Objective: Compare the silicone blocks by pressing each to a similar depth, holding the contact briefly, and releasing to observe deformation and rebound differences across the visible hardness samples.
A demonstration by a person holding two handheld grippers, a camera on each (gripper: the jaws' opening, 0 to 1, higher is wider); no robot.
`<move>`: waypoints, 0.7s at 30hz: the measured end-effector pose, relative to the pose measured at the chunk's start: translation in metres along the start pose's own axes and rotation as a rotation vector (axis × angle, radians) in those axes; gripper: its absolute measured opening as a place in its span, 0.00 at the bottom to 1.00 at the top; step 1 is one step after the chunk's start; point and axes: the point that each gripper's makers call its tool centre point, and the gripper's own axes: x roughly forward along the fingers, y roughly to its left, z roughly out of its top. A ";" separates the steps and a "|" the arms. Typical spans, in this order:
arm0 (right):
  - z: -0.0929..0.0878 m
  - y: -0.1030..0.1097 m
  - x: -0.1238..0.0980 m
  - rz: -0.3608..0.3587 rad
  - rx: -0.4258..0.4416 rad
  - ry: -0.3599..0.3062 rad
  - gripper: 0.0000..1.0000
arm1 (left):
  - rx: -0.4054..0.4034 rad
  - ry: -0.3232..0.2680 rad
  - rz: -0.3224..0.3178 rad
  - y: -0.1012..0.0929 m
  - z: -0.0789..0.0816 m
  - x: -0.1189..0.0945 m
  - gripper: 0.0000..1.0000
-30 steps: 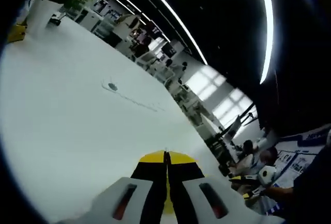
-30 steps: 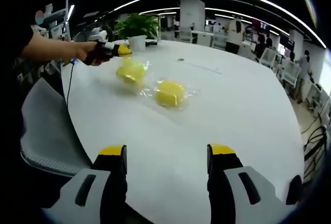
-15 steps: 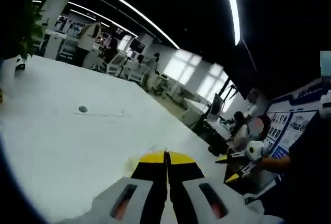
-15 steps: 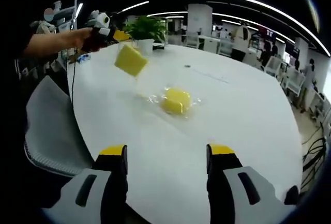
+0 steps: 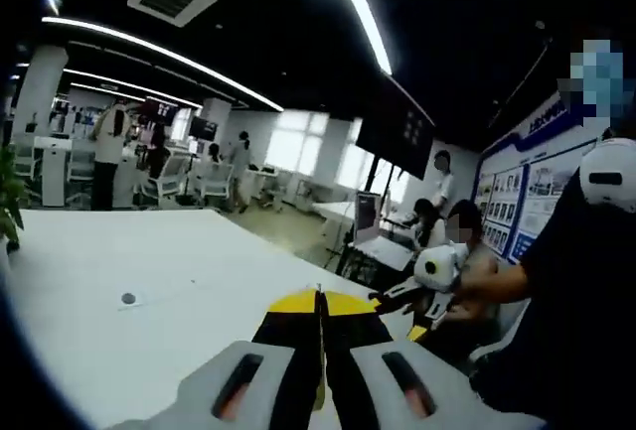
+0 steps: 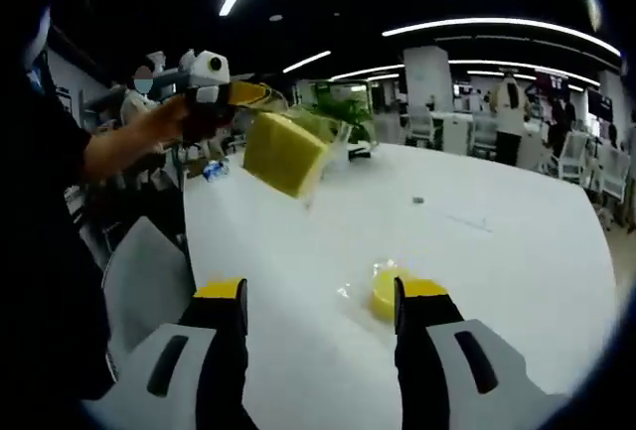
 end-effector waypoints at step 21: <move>0.127 0.056 0.028 0.383 0.127 -0.307 0.66 | 0.116 0.039 -0.214 -0.081 0.060 0.022 0.00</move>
